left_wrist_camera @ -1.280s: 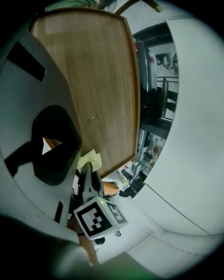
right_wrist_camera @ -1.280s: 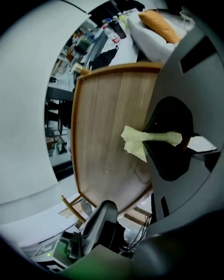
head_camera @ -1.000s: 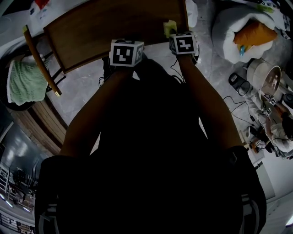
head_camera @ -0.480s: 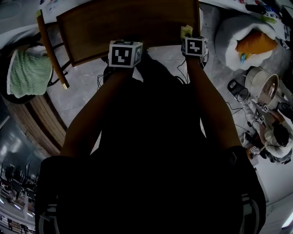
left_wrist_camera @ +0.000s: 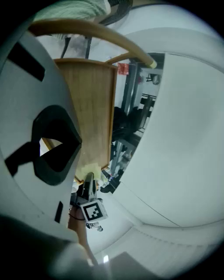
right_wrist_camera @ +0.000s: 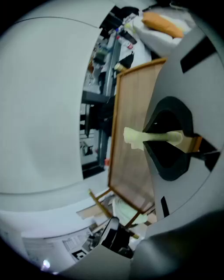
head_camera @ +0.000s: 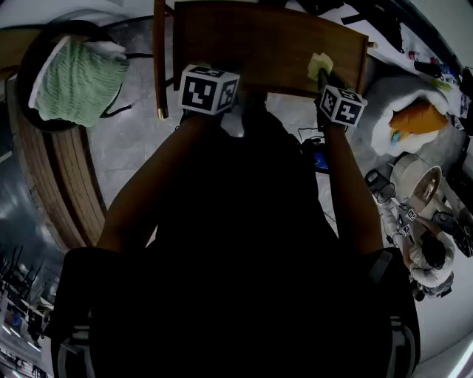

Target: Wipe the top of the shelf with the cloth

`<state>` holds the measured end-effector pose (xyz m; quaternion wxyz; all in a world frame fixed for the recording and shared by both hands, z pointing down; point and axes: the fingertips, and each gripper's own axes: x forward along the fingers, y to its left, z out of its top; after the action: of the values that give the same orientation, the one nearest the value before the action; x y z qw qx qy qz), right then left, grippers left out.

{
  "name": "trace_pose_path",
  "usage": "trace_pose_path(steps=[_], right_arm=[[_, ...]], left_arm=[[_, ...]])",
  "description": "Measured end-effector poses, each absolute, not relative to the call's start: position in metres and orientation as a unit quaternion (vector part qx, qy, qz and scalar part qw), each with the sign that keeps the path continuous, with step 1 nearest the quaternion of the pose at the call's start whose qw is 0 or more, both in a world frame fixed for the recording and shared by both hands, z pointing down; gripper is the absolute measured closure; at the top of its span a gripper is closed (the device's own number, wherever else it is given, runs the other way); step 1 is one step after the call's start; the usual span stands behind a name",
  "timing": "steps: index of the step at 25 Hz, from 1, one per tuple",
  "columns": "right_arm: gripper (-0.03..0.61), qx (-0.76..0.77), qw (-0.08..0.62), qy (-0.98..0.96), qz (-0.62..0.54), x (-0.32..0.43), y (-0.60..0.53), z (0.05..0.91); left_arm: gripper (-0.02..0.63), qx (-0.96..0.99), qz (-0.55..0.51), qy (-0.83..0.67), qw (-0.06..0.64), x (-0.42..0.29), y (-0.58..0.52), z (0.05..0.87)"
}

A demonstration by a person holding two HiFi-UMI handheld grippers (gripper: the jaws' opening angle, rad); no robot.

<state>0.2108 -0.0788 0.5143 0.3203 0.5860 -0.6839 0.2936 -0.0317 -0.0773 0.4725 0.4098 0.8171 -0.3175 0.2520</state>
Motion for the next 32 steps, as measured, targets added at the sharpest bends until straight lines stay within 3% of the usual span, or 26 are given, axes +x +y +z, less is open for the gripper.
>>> trace_pose_path(steps=[6, 11, 17, 28, 32], right_arm=[[0.535, 0.471, 0.199, -0.825, 0.242, 0.027, -0.109, 0.417], [0.535, 0.409, 0.110, -0.889, 0.173, -0.032, -0.117, 0.318], [0.535, 0.370, 0.054, -0.920, 0.119, -0.009, -0.083, 0.258], [0.535, 0.312, -0.024, -0.944, 0.101, 0.102, 0.050, 0.189], [0.535, 0.285, -0.049, -0.954, 0.083, 0.141, 0.102, 0.162]], left_arm=[[0.603, 0.873, 0.153, -0.292, 0.360, -0.087, -0.098, 0.389], [0.603, 0.915, 0.038, -0.230, 0.330, -0.114, -0.087, 0.316], [0.603, 0.944, -0.022, -0.195, 0.265, -0.109, -0.049, 0.266], [0.603, 0.966, -0.015, -0.171, 0.194, -0.007, 0.062, 0.197], [0.603, 0.965, -0.021, -0.153, 0.211, 0.035, 0.114, 0.182]])
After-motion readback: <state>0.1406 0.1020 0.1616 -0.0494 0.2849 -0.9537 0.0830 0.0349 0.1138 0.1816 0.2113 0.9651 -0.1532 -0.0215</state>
